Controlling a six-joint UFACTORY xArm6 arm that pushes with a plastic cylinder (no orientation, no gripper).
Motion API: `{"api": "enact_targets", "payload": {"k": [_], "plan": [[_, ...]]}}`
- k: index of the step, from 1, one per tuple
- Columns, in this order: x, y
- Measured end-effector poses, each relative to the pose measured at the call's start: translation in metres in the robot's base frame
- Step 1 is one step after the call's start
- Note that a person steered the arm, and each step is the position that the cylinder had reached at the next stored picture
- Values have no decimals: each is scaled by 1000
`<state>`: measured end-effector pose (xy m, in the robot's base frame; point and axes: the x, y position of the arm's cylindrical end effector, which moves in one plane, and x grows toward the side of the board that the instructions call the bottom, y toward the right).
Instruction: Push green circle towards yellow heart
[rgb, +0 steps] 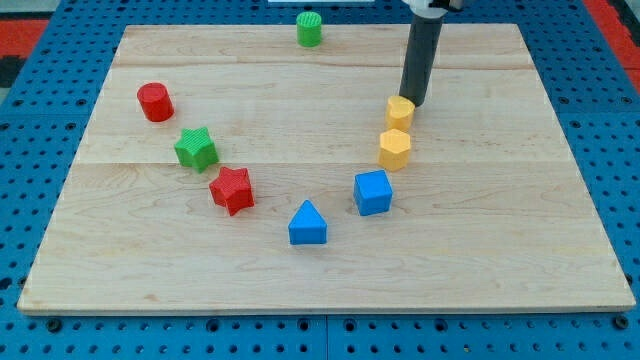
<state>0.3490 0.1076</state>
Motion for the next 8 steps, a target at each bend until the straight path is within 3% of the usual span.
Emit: {"api": "enact_targets", "payload": {"k": [1,2,3,4,5,6,7,8], "plan": [[-3,-58],[-46,-92],[-118,-148],[-156,-196],[-157,-196],[-156,-159],[-127,-86],[-51,-75]]}}
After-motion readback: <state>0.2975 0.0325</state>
